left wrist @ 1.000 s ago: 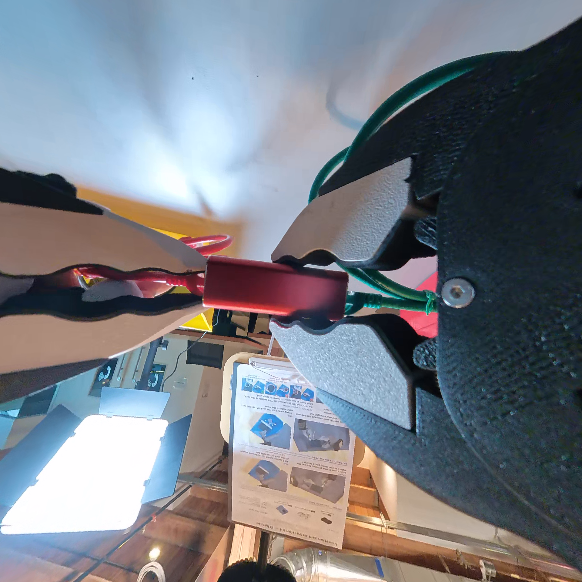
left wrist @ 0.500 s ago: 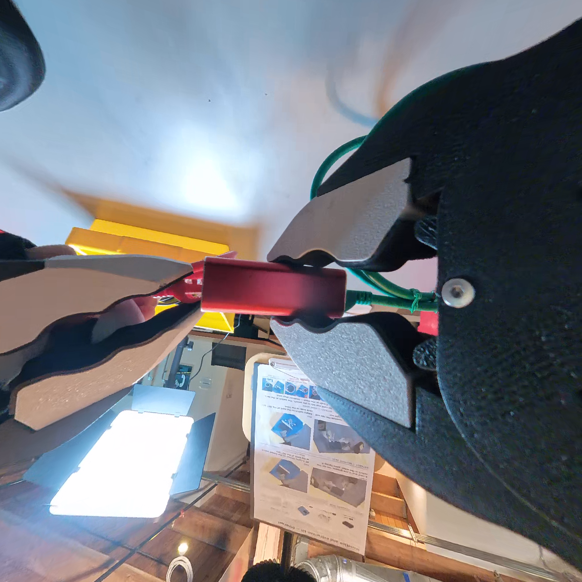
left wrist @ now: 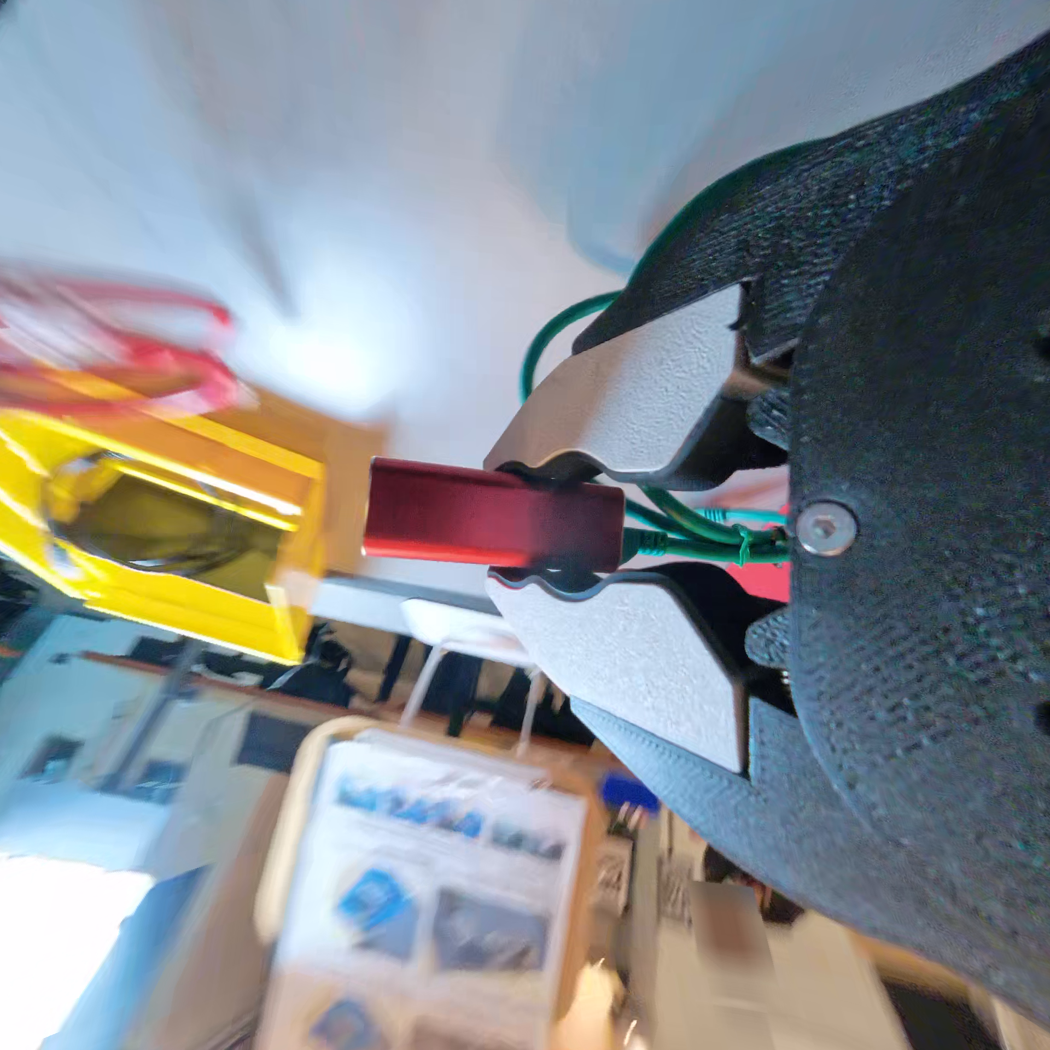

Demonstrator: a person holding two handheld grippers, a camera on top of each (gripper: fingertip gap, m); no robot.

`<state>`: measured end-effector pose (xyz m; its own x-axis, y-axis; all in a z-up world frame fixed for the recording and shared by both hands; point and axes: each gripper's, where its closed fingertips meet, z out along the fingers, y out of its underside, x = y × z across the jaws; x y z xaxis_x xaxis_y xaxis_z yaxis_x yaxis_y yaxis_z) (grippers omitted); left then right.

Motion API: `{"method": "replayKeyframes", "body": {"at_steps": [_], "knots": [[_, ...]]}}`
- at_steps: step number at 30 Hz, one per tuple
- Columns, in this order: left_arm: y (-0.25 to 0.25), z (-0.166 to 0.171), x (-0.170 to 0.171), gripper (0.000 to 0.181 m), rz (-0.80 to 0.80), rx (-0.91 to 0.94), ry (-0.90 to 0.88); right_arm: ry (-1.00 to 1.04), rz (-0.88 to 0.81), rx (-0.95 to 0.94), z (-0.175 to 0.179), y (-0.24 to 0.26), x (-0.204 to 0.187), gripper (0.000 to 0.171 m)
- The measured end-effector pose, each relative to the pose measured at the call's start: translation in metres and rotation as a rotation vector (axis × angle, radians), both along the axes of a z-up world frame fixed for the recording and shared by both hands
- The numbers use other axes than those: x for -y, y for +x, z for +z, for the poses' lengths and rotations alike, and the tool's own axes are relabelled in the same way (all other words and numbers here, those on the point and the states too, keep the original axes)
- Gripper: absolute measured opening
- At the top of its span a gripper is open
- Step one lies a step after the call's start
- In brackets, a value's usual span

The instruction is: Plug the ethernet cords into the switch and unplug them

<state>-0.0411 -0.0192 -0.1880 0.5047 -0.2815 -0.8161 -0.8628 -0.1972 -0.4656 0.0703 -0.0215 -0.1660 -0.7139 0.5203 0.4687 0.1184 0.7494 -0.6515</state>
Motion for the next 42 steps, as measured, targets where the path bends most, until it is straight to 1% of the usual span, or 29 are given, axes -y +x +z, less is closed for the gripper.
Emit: {"method": "replayKeyframes", "body": {"at_steps": [1,2,4,7,11,13,14,16,18,19,20,22,23,24,25,26,27,28,29,32,35,37,40,42], "knots": [[-0.008,0.002,0.006,0.028,-0.020,0.145,-0.011,-0.019,-0.019,-0.014,0.002,0.003,-0.002,0.012],[-0.007,0.013,0.011,0.028,-0.035,0.227,0.020,0.003,-0.051,-0.048,0.003,0.003,-0.009,0.012],[0.001,0.026,0.011,0.028,-0.031,0.240,0.054,-0.007,-0.123,-0.121,0.017,-0.002,-0.025,0.013],[0.001,0.026,0.008,0.028,-0.018,0.302,0.056,0.014,-0.249,-0.230,0.060,-0.009,-0.062,0.013],[-0.010,0.040,0.011,0.028,-0.027,0.510,0.112,0.033,-0.415,-0.342,0.123,-0.017,-0.118,0.014],[-0.014,0.044,0.013,0.028,-0.034,0.580,0.135,0.048,-0.464,-0.382,0.139,-0.025,-0.140,0.013],[-0.017,0.044,0.012,0.028,-0.030,0.598,0.146,0.080,-0.479,-0.408,0.141,-0.029,-0.151,0.014],[-0.022,0.041,0.012,0.029,-0.019,0.605,0.160,0.173,-0.531,-0.437,0.129,-0.039,-0.179,0.014],[-0.023,0.038,0.012,0.029,-0.016,0.592,0.166,0.336,-0.565,-0.443,0.094,-0.045,-0.211,0.013],[-0.022,0.038,0.012,0.029,-0.017,0.584,0.168,0.413,-0.577,-0.408,0.067,-0.045,-0.227,0.014],[-0.022,0.038,0.012,0.029,-0.018,0.577,0.170,0.463,-0.601,-0.338,0.034,-0.044,-0.243,0.018],[-0.020,0.038,0.011,0.029,-0.023,0.573,0.169,0.479,-0.645,-0.177,-0.027,-0.035,-0.263,0.027],[-0.019,0.037,0.011,0.029,-0.024,0.572,0.166,0.483,-0.673,-0.102,-0.049,-0.029,-0.270,0.031],[-0.019,0.036,0.010,0.029,-0.023,0.573,0.164,0.553,-0.701,-0.061,-0.057,-0.024,-0.278,0.036],[-0.019,0.035,0.009,0.030,-0.022,0.575,0.160,0.543,-0.713,-0.046,-0.057,-0.023,-0.277,0.051],[-0.019,0.033,0.008,0.030,-0.023,0.580,0.155,0.464,-0.725,-0.027,-0.054,-0.024,-0.270,0.062],[-0.018,0.032,0.007,0.030,-0.023,0.587,0.150,0.391,-0.730,-0.007,-0.050,-0.025,-0.262,0.068],[-0.018,0.032,0.007,0.030,-0.021,0.593,0.147,0.359,-0.723,-0.008,-0.042,-0.025,-0.257,0.069],[-0.018,0.032,0.006,0.030,-0.021,0.597,0.147,0.330,-0.709,-0.031,-0.032,-0.026,-0.251,0.070],[-0.017,0.035,0.006,0.030,-0.027,0.615,0.154,0.131,-0.668,-0.097,-0.002,-0.032,-0.220,0.066],[-0.012,0.043,0.007,0.030,-0.076,0.659,0.154,-0.037,-0.553,-0.184,0.021,-0.040,-0.170,0.056],[-0.006,0.054,0.007,0.029,-0.142,0.747,0.146,-0.140,-0.454,-0.220,0.028,-0.047,-0.130,0.052],[0.007,0.085,0.006,0.028,-0.293,0.923,0.160,-0.299,-0.300,-0.233,0.030,-0.061,-0.072,0.050],[0.015,0.106,0.005,0.028,-0.396,1.046,0.155,-0.435,-0.215,-0.237,0.038,-0.073,-0.041,0.051]]}}
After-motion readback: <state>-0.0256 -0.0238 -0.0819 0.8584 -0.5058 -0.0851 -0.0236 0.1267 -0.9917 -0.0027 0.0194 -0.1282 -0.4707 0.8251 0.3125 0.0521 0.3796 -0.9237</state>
